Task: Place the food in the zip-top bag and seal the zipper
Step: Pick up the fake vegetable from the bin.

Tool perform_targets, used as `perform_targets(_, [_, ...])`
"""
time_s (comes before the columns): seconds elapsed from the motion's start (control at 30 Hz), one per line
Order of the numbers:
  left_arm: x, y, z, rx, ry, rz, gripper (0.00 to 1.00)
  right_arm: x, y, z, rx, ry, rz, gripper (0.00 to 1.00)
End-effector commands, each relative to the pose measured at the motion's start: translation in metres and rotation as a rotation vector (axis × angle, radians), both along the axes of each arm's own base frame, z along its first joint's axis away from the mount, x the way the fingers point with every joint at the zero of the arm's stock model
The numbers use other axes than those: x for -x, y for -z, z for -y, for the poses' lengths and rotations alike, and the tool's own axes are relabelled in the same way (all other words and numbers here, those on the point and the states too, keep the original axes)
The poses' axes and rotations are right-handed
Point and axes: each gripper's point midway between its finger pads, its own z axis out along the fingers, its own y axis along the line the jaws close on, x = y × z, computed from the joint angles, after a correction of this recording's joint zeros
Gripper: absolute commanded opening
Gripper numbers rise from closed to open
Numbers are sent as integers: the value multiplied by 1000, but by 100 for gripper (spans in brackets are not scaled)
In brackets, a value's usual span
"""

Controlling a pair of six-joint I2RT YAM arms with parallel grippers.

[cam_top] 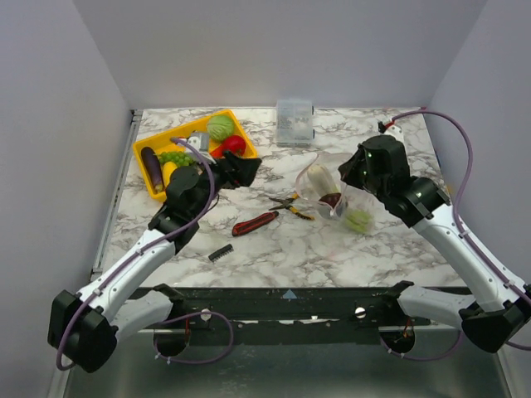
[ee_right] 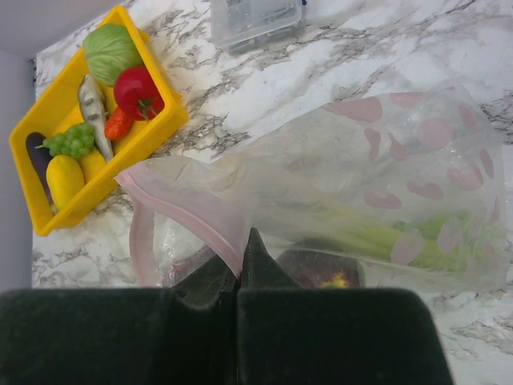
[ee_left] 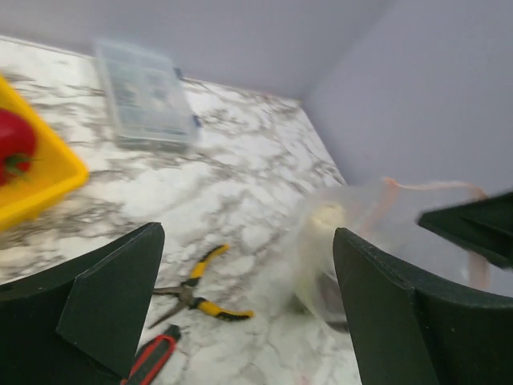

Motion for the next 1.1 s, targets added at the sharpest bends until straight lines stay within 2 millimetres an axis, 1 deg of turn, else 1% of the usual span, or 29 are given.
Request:
perform_targets(0.0, [-38,26,-87,-1,-408,-102,90,1,-23,10,22,2,100,0])
perform_targets(0.07, [-51,42,-115,-7,-509,-183,90,1,-26,14,31,16,117,0])
perform_targets(0.17, [-71,60,-145,-9,-586,-289,86,0,-26,18,59,27,104,0])
perform_targets(0.23, [-84,81,-171,-51,-671,-402,84,0,-27,19,70,28,105,0])
perform_targets(0.3, [-98,97,-185,-42,-688,-509,84,0,-27,20,78,26,108,0])
perform_targets(0.33, [-104,100,-190,-14,-695,-551,84,0,-27,20,82,24,110,0])
perform_targets(0.37, [-110,107,-196,17,-715,-600,83,0,-27,21,87,25,109,0])
perform_targets(0.43, [-124,112,-204,75,-738,-635,81,0,-25,23,96,32,106,0])
perform_targets(0.47, [-132,111,-207,106,-747,-634,80,1,-24,23,99,32,103,0])
perform_targets(0.5, [-142,112,-208,105,-741,-629,78,0,-23,23,101,33,101,0])
perform_targets(0.53, [-152,108,-210,86,-738,-613,77,0,-23,23,101,34,100,0])
perform_targets(0.63, [-188,108,-211,-40,-696,-597,77,1,-22,23,101,29,96,0])
perform_targets(0.67, [-197,117,-210,-99,-666,-624,77,2,-22,23,101,28,96,0])
perform_targets(0.7, [-208,116,-207,-137,-636,-637,77,2,-22,23,99,28,96,0])
perform_targets(0.73, [-215,126,-202,-178,-587,-675,78,2,-23,24,101,29,98,0])
perform_targets(0.77, [-223,125,-195,-217,-521,-675,77,3,-23,25,102,32,96,0])
perform_targets(0.8, [-226,137,-194,-260,-491,-720,75,3,-22,25,102,33,95,0])
perform_targets(0.87, [-235,147,-200,-307,-505,-745,75,4,-23,26,106,35,95,0])
perform_targets(0.93, [-242,155,-205,-332,-525,-743,76,3,-22,26,110,35,91,0])
perform_targets(1.0, [-249,158,-209,-347,-548,-732,77,4,-22,26,114,32,87,0])
perform_targets(1.07, [-255,164,-211,-339,-558,-739,79,4,-22,26,117,30,81,0])
